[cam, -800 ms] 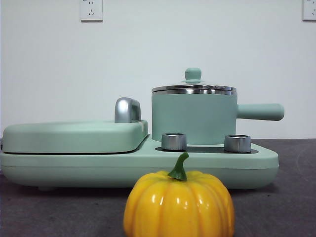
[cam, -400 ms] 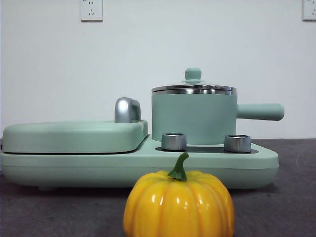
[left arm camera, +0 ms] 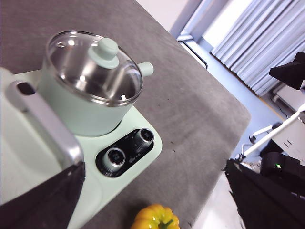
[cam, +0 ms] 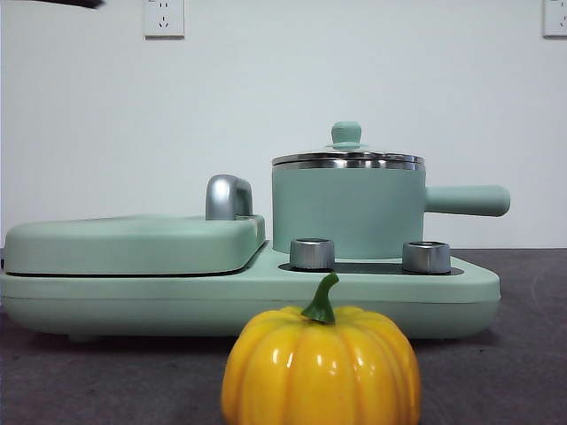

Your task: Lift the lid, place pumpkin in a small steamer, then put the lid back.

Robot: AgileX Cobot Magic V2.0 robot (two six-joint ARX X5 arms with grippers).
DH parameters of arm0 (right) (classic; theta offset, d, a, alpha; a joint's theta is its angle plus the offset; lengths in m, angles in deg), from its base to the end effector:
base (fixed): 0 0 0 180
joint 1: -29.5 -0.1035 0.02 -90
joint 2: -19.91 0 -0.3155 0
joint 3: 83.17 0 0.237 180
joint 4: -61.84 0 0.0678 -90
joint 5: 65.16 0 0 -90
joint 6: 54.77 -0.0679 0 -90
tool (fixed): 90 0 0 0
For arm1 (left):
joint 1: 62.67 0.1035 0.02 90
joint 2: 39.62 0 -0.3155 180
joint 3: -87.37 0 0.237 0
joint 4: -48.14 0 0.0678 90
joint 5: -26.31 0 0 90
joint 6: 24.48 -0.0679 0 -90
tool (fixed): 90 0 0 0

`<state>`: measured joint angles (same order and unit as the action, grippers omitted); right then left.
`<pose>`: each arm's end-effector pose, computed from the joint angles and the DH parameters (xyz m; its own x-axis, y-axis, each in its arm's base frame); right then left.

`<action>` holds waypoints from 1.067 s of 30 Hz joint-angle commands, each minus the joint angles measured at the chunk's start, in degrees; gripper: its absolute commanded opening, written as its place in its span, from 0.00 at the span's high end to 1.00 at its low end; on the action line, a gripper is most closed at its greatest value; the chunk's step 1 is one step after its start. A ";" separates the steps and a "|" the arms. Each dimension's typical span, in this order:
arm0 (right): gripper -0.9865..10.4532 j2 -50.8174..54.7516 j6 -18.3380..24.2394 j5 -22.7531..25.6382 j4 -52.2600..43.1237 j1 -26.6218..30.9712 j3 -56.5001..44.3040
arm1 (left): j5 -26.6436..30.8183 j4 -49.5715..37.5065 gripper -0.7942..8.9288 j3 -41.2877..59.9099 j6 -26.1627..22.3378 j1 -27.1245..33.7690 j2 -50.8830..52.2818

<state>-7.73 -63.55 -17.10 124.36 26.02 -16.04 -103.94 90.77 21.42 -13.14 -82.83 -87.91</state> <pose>0.0295 0.0473 0.3543 0.6427 0.7087 -0.2910 -0.5918 0.7005 0.3989 0.1204 -0.0909 0.3604 0.4268 -0.8450 -0.3222 0.7191 0.5332 -0.4457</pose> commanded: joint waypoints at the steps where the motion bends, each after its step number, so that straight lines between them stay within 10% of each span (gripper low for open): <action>1: 0.48 -0.33 0.44 -0.09 -0.22 -0.13 0.81 | 1.20 -0.79 0.42 -4.26 -2.99 -1.92 -4.81; 20: 0.48 -0.33 0.42 -0.07 -0.22 -0.13 0.81 | 22.16 0.79 0.40 -38.82 -13.90 -14.82 -42.84; 32: 0.48 -0.33 0.42 -0.07 -0.22 -0.13 0.81 | 26.03 -4.24 0.41 -43.50 -16.90 -18.40 -56.30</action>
<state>-7.73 -63.55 -17.10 124.38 26.02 -16.04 -78.30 87.36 -20.35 -29.06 -100.69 -142.99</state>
